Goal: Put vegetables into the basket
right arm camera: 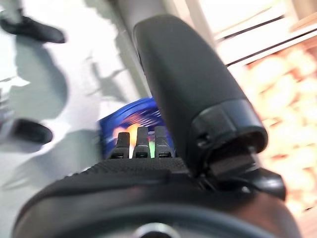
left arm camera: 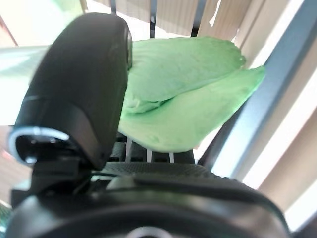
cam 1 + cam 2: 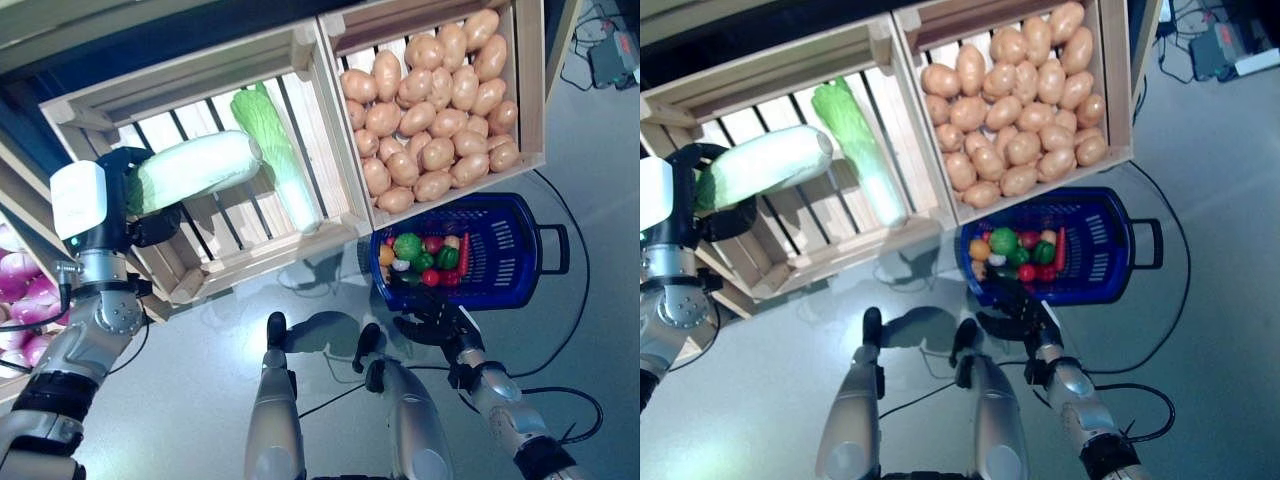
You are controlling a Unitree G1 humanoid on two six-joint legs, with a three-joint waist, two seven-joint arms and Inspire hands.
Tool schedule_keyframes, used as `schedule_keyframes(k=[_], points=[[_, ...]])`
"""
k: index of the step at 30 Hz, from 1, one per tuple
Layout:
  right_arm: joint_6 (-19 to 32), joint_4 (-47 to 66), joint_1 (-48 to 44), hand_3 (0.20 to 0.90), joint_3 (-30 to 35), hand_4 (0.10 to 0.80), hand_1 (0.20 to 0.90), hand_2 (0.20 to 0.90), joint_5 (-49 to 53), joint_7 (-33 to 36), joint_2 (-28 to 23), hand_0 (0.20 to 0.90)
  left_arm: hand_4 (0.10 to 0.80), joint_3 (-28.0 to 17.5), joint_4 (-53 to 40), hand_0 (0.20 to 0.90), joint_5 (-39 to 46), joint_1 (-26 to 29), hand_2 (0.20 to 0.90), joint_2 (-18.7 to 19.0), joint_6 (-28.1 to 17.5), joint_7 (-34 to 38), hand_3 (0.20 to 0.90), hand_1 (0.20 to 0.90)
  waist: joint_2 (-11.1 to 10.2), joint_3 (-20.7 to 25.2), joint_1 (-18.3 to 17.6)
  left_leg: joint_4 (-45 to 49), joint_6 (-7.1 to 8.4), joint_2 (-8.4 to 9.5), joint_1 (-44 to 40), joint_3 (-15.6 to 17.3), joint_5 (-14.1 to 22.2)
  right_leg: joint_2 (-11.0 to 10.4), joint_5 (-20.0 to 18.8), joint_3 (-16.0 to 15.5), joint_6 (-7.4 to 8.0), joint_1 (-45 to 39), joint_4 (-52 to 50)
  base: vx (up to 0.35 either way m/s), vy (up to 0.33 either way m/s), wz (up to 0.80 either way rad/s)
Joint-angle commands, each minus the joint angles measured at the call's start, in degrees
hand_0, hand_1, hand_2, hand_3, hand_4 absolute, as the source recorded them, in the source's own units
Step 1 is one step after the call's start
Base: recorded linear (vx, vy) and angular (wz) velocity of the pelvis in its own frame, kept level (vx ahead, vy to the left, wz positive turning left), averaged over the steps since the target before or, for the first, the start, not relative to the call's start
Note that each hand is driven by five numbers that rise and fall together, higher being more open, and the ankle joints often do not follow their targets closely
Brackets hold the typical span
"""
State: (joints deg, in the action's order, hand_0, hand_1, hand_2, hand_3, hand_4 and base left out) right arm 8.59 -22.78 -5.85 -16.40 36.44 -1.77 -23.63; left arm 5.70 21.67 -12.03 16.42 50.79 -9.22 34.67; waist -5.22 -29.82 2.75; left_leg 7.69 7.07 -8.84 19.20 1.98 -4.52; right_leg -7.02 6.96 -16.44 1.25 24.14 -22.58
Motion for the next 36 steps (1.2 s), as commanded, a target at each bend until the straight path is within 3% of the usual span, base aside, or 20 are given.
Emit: schedule_keyframes(k=[1, 5, 9, 12, 23, 36], points=[[6.1, 9.9, 3.5, 0.900, 5.3, 0.800, 0.900, 0.900, 1.4, -5.3, -2.4, 0.900, 0.400, -5.2, -7.1, 0.300, 3.6, 0.6, 0.300, -2.6, -4.8, -0.4, 0.300, 0.300, 0.8, 1.9, -0.8, 2.6, -0.54, 2.49, -0.2, 3.2, 0.6, -0.1, -4.4, -1.3, 2.68, -11.9, 13.6, 0.054, -0.020, 0.02], [4.3, 17.6, 5.2, 0.900, 7.4, 0.800, 0.900, 0.900, 3.7, -11.2, -2.9, 0.900, 0.400, -3.4, -9.0, 0.300, 5.9, -4.0, 0.300, -9.5, -5.1, -5.4, 0.300, 0.300, 0.3, 5.2, -0.9, -1.1, -0.63, 2.55, -5.4, 3.3, 0.7, 0.0, -5.6, -1.6, 3.38, -17.8, 18.3, 0.086, -0.046, 0.02], [-2.9, 21.9, 5.2, 0.900, 8.1, 0.800, 0.900, 0.900, 8.3, -14.6, -3.7, 0.900, 0.400, -1.3, -9.3, 0.300, 6.4, -6.0, 0.300, -13.2, -3.8, -10.0, 0.300, 0.300, 0.5, 8.2, -1.0, -3.9, -0.72, 2.85, -8.8, 3.5, 0.2, 0.0, -7.2, -1.5, 3.89, -21.4, 21.8, 0.098, 0.013, 0.00], [-5.4, 24.3, 4.7, 0.900, 7.5, 0.800, 0.900, 0.900, 10.2, -17.8, -4.5, 0.900, 0.400, 0.9, -9.1, 0.300, 7.0, -6.1, 0.300, -14.9, -2.9, -13.0, 0.300, 0.300, 0.9, 10.0, -0.9, -5.9, -0.65, 3.06, -10.8, 3.4, -0.1, 0.2, -8.1, -1.6, 4.18, -23.3, 23.8, 0.087, 0.027, 0.01], [-15.5, 31.7, -5.1, 0.900, -0.1, 0.800, 0.900, 0.900, 15.2, -18.9, -5.6, 0.900, 0.400, 10.0, -5.8, 0.300, 9.8, -1.5, 0.300, -19.0, 1.9, -19.5, 0.300, 0.300, 1.7, 13.8, 0.0, -8.8, -0.93, 3.42, -15.1, 2.0, 0.2, 0.7, -8.6, -1.0, 4.05, -26.5, 25.5, 0.026, 0.003, 0.01], [-13.3, 30.4, -9.8, 0.900, -4.7, 0.800, 0.900, 0.900, 19.1, -13.7, 1.4, 0.900, 0.400, 15.3, -5.6, 0.300, 13.8, -0.9, 0.300, -23.3, 4.6, -25.2, 0.300, 0.300, 2.9, 18.8, 1.5, -12.7, -0.90, 3.79, -19.0, 0.8, 0.7, 0.5, -9.5, -1.0, 4.77, -28.6, 27.6, 0.040, -0.007, 0.01]])
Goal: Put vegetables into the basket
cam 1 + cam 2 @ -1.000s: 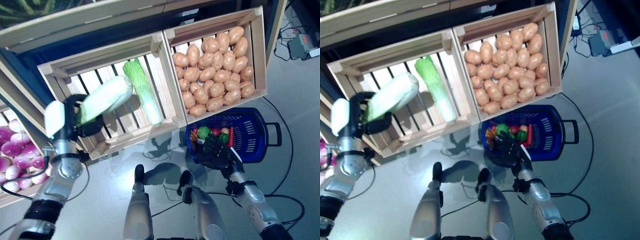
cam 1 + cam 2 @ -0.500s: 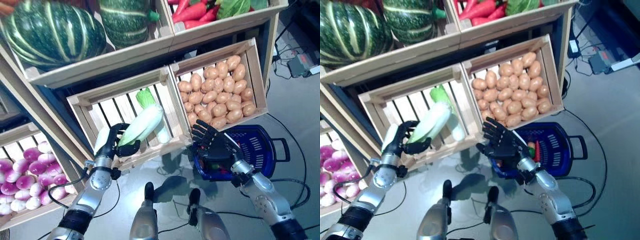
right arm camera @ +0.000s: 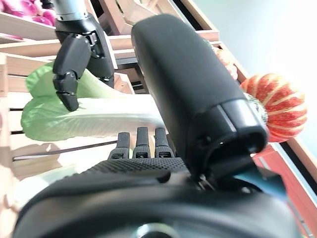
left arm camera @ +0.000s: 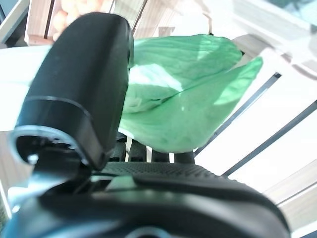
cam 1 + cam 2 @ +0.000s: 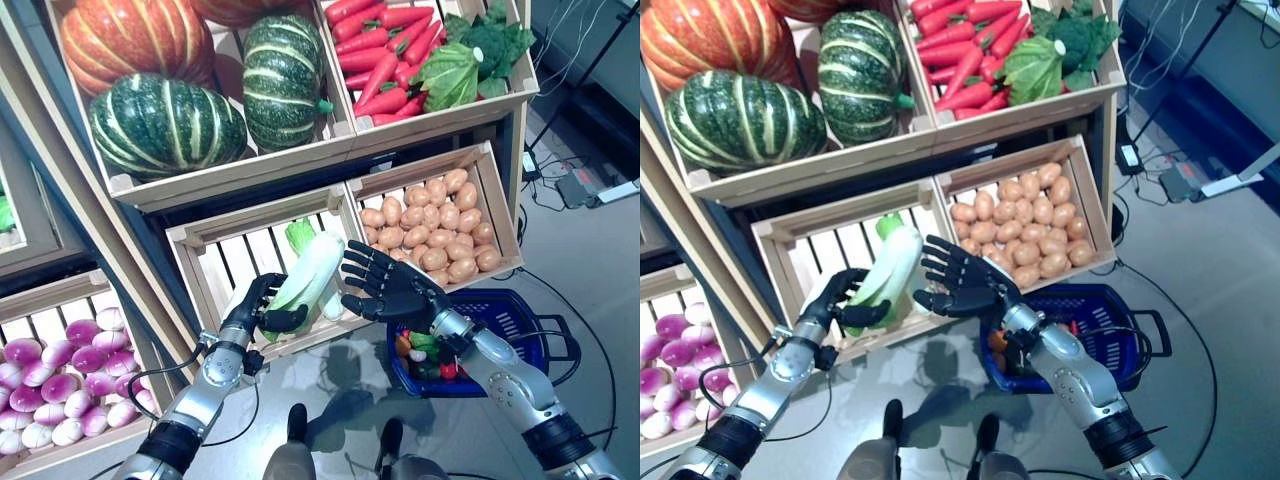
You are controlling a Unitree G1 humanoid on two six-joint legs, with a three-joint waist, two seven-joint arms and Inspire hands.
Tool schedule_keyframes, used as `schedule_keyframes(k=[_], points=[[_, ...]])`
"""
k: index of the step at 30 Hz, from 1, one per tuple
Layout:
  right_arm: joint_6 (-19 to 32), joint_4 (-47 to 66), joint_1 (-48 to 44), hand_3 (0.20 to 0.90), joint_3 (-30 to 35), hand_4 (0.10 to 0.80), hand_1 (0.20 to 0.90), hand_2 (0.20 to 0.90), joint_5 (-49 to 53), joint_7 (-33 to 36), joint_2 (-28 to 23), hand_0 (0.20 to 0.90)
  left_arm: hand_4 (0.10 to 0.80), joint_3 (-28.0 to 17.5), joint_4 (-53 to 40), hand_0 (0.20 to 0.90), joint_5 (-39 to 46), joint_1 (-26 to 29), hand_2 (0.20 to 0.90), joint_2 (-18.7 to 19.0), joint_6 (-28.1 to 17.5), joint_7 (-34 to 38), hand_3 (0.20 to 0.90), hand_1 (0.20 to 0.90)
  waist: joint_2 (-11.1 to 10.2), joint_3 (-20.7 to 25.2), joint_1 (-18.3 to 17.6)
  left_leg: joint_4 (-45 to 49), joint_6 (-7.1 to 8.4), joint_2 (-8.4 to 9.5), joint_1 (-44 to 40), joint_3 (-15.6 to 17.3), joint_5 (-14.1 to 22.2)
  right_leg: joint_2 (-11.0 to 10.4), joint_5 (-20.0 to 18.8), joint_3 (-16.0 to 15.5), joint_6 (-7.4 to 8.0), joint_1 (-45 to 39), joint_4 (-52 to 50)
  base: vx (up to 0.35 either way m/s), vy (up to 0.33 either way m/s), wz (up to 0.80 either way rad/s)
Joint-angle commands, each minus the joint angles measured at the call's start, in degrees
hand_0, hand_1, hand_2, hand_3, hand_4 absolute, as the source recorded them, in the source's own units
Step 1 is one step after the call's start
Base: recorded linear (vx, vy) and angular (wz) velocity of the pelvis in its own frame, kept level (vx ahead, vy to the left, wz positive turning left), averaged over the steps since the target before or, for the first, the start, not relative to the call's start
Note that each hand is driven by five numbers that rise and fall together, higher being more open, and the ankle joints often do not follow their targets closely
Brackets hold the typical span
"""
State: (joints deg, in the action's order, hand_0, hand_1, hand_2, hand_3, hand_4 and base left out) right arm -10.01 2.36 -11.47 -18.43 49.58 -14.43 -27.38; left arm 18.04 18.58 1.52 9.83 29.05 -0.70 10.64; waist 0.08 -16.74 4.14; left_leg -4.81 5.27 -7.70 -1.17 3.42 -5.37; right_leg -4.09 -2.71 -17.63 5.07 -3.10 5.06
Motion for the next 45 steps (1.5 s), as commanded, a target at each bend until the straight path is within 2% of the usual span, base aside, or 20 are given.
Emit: schedule_keyframes(k=[1, 7, 10, 13, 14, 21, 25, 28, 33, 45], points=[[6.5, 5.0, -4.5, 0.900, -2.9, 0.800, 0.900, 0.900, 6.9, -0.6, 6.1, 0.900, 0.400, 3.5, -2.3, 0.300, 0.6, 5.9, 0.300, -2.0, -3.9, -1.4, 0.300, 0.300, -2.3, 6.1, 0.2, -0.2, 0.85, 2.74, 1.2, -0.8, 1.7, -2.5, 0.1, 0.2, 1.03, -1.4, -0.1, 0.000, 0.000, 0.00], [10.8, 3.4, -5.6, 0.900, -3.8, 0.800, 0.900, 0.900, 7.1, 2.2, 10.0, 0.900, 0.400, 5.2, -2.6, 0.300, 2.2, 6.5, 0.300, -3.5, -3.0, -1.6, 0.300, 0.300, -1.8, 7.0, 0.5, -0.2, 0.66, 3.08, 0.5, -1.1, 2.5, -2.8, 0.2, 0.0, 1.25, -1.9, -0.1, 0.000, 0.000, 0.00], [14.7, 1.5, -6.5, 0.900, -3.8, 0.800, 0.900, 0.900, 6.3, 6.4, 12.0, 0.900, 0.400, 5.8, -2.8, 0.300, 3.5, 6.6, 0.300, -4.4, -2.2, 0.1, 0.300, 0.300, -1.6, 7.6, 0.8, -0.2, 0.54, 3.24, -0.1, -1.3, 3.1, -3.2, 0.2, -0.3, 1.47, -2.1, -0.1, 0.000, 0.000, 0.00], [16.4, 0.7, -6.4, 0.900, -3.5, 0.800, 0.900, 0.900, 6.8, 10.3, 13.1, 0.900, 0.400, 5.9, -2.7, 0.300, 3.1, 6.3, 0.300, -4.9, -2.3, 2.5, 0.300, 0.300, -1.5, 8.0, 0.9, -0.2, 0.41, 3.31, -0.4, -1.3, 3.4, -3.2, 0.3, -0.3, 1.50, -2.2, -0.1, 0.003, 0.000, 0.01], [17.5, -0.1, -6.3, 0.900, -3.2, 0.800, 0.900, 0.900, 5.6, 14.3, 14.1, 0.900, 0.400, 5.8, -2.7, 0.300, 3.1, 6.3, 0.300, -5.0, -2.9, 4.7, 0.300, 0.300, -1.4, 8.2, 0.8, -0.2, 0.35, 3.37, -0.5, -1.2, 3.5, -3.3, 0.2, -0.2, 1.56, -2.2, -0.1, 0.000, 0.000, 0.00], [18.6, -1.8, -4.2, 0.900, -2.1, 0.800, 0.900, 0.900, 3.1, 26.2, 15.0, 0.900, 0.400, 5.6, -4.5, 0.300, 2.4, 6.0, 0.300, -4.8, -4.0, 10.2, 0.300, 0.300, -1.1, 8.4, 0.0, -0.2, -0.10, 3.48, -1.1, -1.1, 3.9, -3.3, 0.0, 0.3, 1.46, -2.3, -0.1, 0.000, 0.000, 0.00], [18.1, -1.9, -4.3, 0.900, -2.1, 0.800, 0.900, 0.900, 3.0, 28.5, 15.0, 0.900, 0.400, 5.9, -5.2, 0.300, 2.4, 6.6, 0.300, -4.8, -3.4, 11.2, 0.300, 0.300, -0.9, 8.2, -0.2, -0.2, -0.22, 3.50, -1.2, -1.0, 4.0, -3.3, 0.0, 0.6, 1.35, -2.2, -0.1, 0.000, 0.000, 0.00], [15.6, -1.3, -4.5, 0.900, -2.9, 0.800, 0.900, 0.900, 3.7, 25.7, 14.7, 0.900, 0.400, 6.1, -5.6, 0.300, 2.4, 6.7, 0.300, -4.7, -3.4, 10.4, 0.300, 0.300, -0.9, 8.1, -0.3, -0.2, -0.32, 3.57, -1.4, -1.1, 4.1, -3.3, 0.0, 0.8, 1.32, -2.3, -0.1, 0.000, 0.000, 0.00], [8.1, 0.0, -5.2, 0.900, -5.1, 0.800, 0.900, 0.900, 7.5, 13.9, 13.6, 0.900, 0.400, 6.2, -6.2, 0.300, 1.6, 6.5, 0.300, -4.0, -3.5, 8.0, 0.300, 0.300, -1.3, 8.5, 0.1, -0.2, -0.32, 3.65, -1.7, -1.2, 4.3, -3.1, 0.2, 0.9, 1.28, -2.6, -0.1, 0.000, 0.000, 0.00], [-0.1, -1.5, -5.7, 0.900, -7.2, 0.800, 0.900, 0.900, 13.4, 0.3, 12.5, 0.900, 0.400, 6.5, -6.4, 0.300, 1.2, 5.8, 0.300, -3.2, -3.9, 3.1, 0.300, 0.300, -2.5, 9.5, 0.9, -0.2, -0.24, 3.69, -2.6, -1.3, 4.9, -3.2, 0.4, 0.0, 1.75, -3.5, -0.1, 0.006, -0.006, 0.03]])
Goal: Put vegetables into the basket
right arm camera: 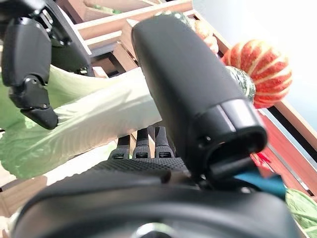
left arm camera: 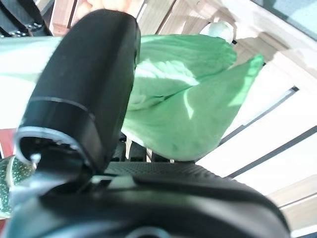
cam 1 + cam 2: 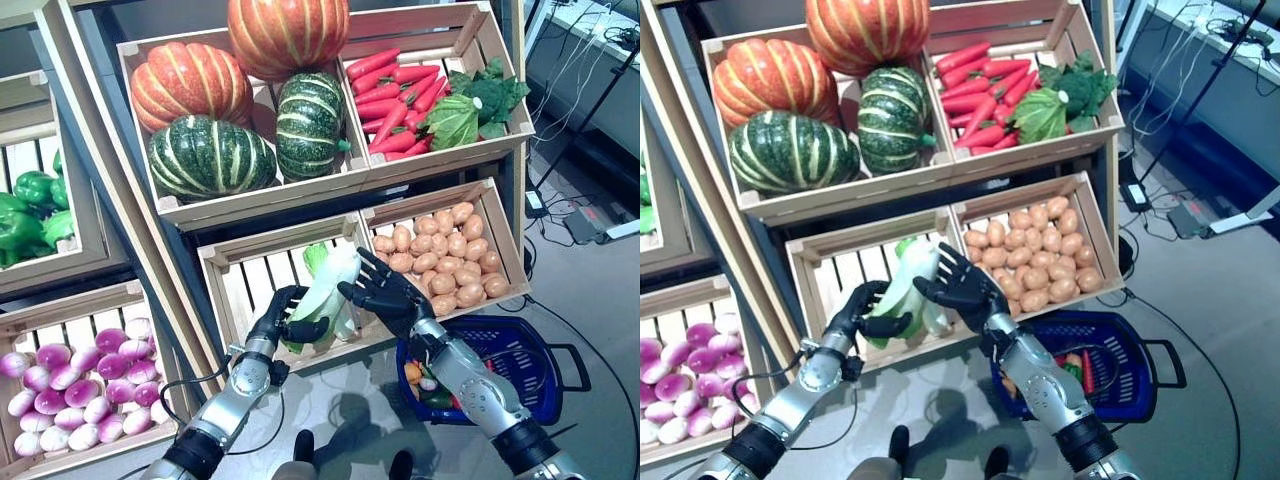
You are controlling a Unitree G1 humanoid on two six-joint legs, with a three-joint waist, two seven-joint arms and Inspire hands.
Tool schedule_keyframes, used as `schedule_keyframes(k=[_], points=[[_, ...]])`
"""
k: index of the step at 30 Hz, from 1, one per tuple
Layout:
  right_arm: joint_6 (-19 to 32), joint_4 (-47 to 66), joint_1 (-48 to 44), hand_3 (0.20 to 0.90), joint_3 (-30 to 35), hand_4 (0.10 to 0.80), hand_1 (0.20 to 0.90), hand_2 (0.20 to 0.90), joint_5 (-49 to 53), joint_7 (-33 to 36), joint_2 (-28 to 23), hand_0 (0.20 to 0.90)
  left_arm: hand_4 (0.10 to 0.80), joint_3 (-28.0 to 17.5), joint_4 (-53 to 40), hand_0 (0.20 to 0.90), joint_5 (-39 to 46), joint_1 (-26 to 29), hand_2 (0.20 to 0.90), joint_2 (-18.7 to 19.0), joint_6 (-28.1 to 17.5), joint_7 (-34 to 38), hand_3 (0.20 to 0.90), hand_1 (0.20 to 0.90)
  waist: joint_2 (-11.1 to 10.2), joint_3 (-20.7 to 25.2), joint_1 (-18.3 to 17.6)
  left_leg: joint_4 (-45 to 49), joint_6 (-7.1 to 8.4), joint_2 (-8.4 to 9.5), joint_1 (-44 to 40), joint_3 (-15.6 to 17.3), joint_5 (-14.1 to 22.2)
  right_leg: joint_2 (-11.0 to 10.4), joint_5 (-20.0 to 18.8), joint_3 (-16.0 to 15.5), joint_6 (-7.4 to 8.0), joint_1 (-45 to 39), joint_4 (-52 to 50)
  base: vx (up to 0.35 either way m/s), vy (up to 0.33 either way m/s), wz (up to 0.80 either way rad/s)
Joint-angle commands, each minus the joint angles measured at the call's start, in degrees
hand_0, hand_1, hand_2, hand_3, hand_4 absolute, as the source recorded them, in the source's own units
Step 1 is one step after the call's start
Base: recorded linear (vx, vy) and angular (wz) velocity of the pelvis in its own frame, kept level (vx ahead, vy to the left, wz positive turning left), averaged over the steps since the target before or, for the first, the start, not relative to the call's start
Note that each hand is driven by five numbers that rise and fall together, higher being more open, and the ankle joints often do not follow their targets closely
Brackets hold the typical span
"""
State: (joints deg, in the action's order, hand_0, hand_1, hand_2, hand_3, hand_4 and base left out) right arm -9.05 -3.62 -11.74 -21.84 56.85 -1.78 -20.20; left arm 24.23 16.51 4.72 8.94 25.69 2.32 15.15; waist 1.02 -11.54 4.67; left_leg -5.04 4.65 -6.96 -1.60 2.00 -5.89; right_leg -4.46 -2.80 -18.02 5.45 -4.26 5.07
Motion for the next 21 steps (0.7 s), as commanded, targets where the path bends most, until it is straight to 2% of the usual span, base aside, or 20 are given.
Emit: schedule_keyframes(k=[1, 14, 21], points=[[-1.7, 4.6, -5.4, 0.900, -4.1, 0.800, 0.900, 0.900, 6.2, -13.7, 5.4, 0.900, 0.400, 0.4, -4.4, 0.300, -1.9, 6.6, 0.300, 0.2, -6.9, -2.0, 0.300, 0.300, -3.5, 4.4, 0.5, 0.0, 0.36, 3.00, -2.2, 0.1, 5.5, -2.9, 0.5, 0.4, 1.42, -2.3, -0.1, 0.000, 0.000, 0.00], [0.1, 2.3, -6.5, 0.900, -4.3, 0.800, 0.900, 0.900, 9.2, -15.1, 7.0, 0.900, 0.400, 2.1, -3.5, 0.300, -3.2, 6.5, 0.300, -0.1, -8.2, -4.6, 0.300, 0.300, -3.5, 5.4, 0.5, 0.0, 0.30, 3.06, -2.2, 0.0, 5.6, -3.0, 0.3, 0.9, 1.76, -2.0, -0.1, 0.000, 0.000, 0.00], [1.1, -0.3, -6.8, 0.900, -3.7, 0.800, 0.900, 0.900, 10.4, -10.5, 8.7, 0.900, 0.400, 2.7, -3.1, 0.300, -3.9, 6.6, 0.300, -0.2, -9.4, -3.4, 0.300, 0.300, -3.3, 6.0, 0.4, 0.0, 0.33, 2.90, -2.2, 0.2, 5.8, -3.3, 0.2, 1.2, 1.98, -1.7, -0.1, 0.000, 0.000, 0.00]])
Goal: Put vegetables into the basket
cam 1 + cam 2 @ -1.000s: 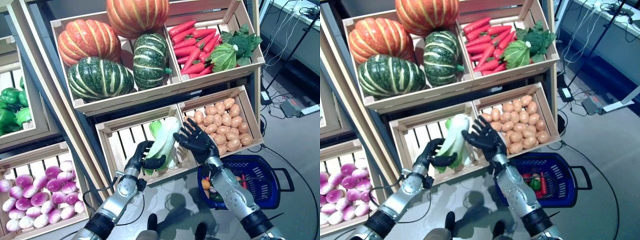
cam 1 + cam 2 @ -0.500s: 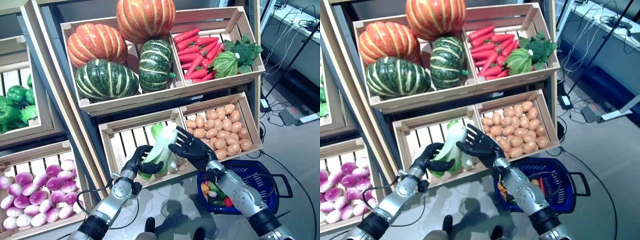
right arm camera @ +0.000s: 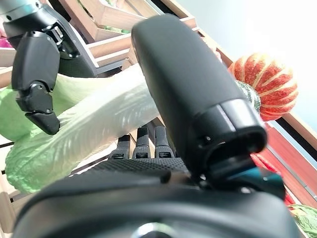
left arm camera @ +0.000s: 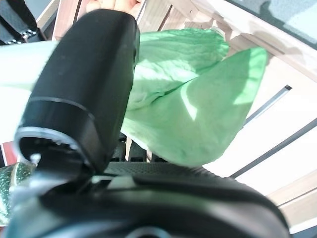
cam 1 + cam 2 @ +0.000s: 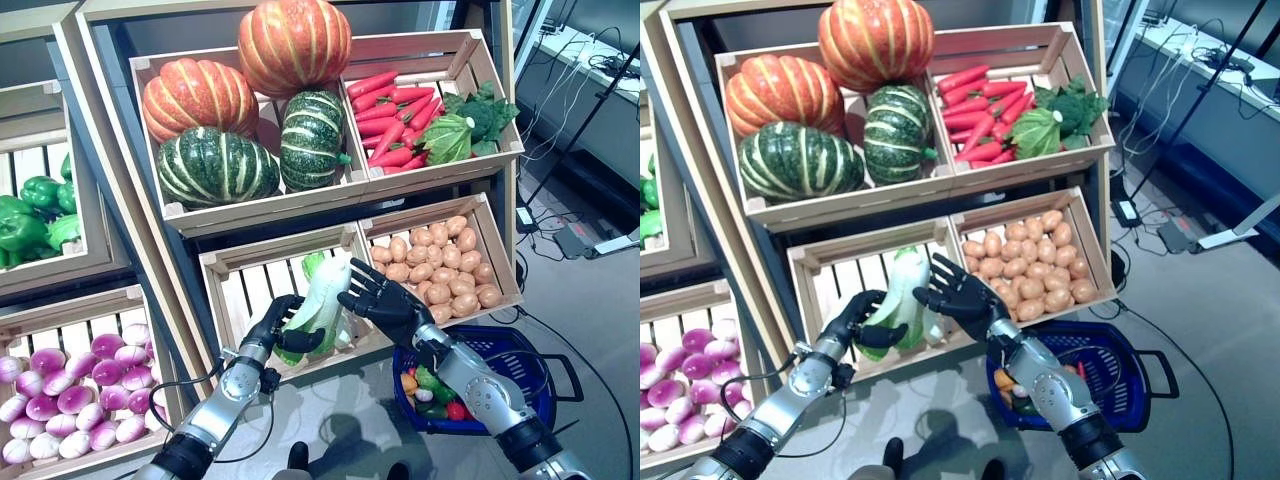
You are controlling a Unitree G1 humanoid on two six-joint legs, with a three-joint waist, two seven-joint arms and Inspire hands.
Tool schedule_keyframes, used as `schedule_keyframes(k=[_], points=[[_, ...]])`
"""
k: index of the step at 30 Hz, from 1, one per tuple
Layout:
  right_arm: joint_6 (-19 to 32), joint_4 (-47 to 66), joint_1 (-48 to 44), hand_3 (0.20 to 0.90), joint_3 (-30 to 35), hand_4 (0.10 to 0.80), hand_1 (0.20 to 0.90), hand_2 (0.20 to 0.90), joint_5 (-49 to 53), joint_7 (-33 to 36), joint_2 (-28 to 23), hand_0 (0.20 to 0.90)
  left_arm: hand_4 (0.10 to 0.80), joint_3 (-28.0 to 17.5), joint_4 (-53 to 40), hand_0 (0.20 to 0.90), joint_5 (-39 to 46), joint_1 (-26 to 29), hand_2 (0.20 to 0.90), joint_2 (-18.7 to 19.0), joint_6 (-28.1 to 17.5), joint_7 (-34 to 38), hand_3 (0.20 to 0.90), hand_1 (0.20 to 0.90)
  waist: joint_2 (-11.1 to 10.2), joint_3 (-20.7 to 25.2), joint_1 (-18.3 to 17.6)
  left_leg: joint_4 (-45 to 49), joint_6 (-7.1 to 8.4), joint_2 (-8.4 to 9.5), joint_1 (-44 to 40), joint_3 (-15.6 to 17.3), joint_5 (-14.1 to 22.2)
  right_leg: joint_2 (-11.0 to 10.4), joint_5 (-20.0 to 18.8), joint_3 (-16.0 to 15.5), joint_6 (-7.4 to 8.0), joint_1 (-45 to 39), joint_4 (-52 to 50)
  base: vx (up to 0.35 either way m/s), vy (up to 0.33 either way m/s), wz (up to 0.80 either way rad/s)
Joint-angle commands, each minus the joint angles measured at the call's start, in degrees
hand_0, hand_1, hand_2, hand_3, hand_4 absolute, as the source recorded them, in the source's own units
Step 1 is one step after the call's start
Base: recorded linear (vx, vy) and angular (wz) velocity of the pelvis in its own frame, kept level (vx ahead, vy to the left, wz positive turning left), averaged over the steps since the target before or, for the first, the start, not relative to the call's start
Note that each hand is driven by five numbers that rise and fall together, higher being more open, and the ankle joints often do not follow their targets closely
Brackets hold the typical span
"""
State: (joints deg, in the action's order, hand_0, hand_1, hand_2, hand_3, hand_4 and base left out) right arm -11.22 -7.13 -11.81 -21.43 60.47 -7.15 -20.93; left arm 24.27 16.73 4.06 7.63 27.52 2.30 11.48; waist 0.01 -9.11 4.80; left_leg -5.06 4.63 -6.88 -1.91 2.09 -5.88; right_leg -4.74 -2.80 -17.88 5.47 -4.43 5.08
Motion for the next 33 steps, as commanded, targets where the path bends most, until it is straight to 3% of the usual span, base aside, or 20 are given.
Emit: schedule_keyframes(k=[1, 10, 17, 25, 33], points=[[3.4, 2.4, -6.6, 0.900, -4.1, 0.800, 0.900, 0.900, 6.9, -4.2, 9.8, 0.900, 0.400, 2.8, -3.6, 0.300, -3.4, 8.0, 0.300, -2.0, -9.7, 1.1, 0.300, 0.300, -2.2, 3.6, 0.2, 0.1, 0.35, 2.77, -1.9, 0.2, 5.7, -3.0, 0.1, 1.1, 2.00, -1.4, -0.1, 0.000, 0.000, 0.00], [1.5, -0.3, -5.9, 0.900, -3.6, 0.800, 0.900, 0.900, 7.0, 3.1, 10.1, 0.900, 0.400, 2.8, -4.4, 0.300, -4.5, 8.3, 0.300, -1.5, -9.5, 2.1, 0.300, 0.300, -2.0, 3.4, -0.3, 0.1, 0.26, 2.72, -1.9, 0.3, 5.8, -3.0, -0.1, 1.8, 2.02, -1.2, -0.1, 0.000, 0.000, 0.00], [-4.2, -2.3, -6.2, 0.900, -4.5, 0.800, 0.900, 0.900, 6.0, 5.2, 9.6, 0.900, 0.400, 3.2, -5.2, 0.300, -6.1, 8.9, 0.300, -0.5, -9.4, 1.7, 0.300, 0.300, -2.1, 3.3, -0.5, 0.1, 0.18, 2.72, -2.1, 0.5, 5.8, -2.9, -0.1, 2.3, 1.99, -1.1, -0.1, 0.000, -0.001, 0.00], [-11.2, -3.5, -7.3, 0.900, -6.2, 0.800, 0.900, 0.900, 7.3, -0.9, 9.7, 0.900, 0.400, 3.5, -5.6, 0.300, -6.2, 9.1, 0.300, 0.2, -9.7, -0.5, 0.300, 0.300, -2.4, 3.5, -0.1, 0.1, 0.21, 2.64, -2.5, 0.3, 6.0, -2.8, 0.0, 2.5, 1.90, -1.5, -0.1, 0.008, -0.008, -0.03], [-14.2, -3.6, -7.4, 0.900, -7.9, 0.800, 0.900, 0.900, 6.9, -6.4, 9.3, 0.900, 0.400, 3.8, -6.4, 0.300, -5.8, 8.3, 0.300, 0.8, -10.2, -3.9, 0.300, 0.300, -2.6, 4.1, 0.3, 0.1, 0.29, 2.61, -2.6, 0.0, 6.0, -2.6, 0.1, 2.5, 1.96, -1.6, -0.1, 0.000, 0.000, 0.00]])
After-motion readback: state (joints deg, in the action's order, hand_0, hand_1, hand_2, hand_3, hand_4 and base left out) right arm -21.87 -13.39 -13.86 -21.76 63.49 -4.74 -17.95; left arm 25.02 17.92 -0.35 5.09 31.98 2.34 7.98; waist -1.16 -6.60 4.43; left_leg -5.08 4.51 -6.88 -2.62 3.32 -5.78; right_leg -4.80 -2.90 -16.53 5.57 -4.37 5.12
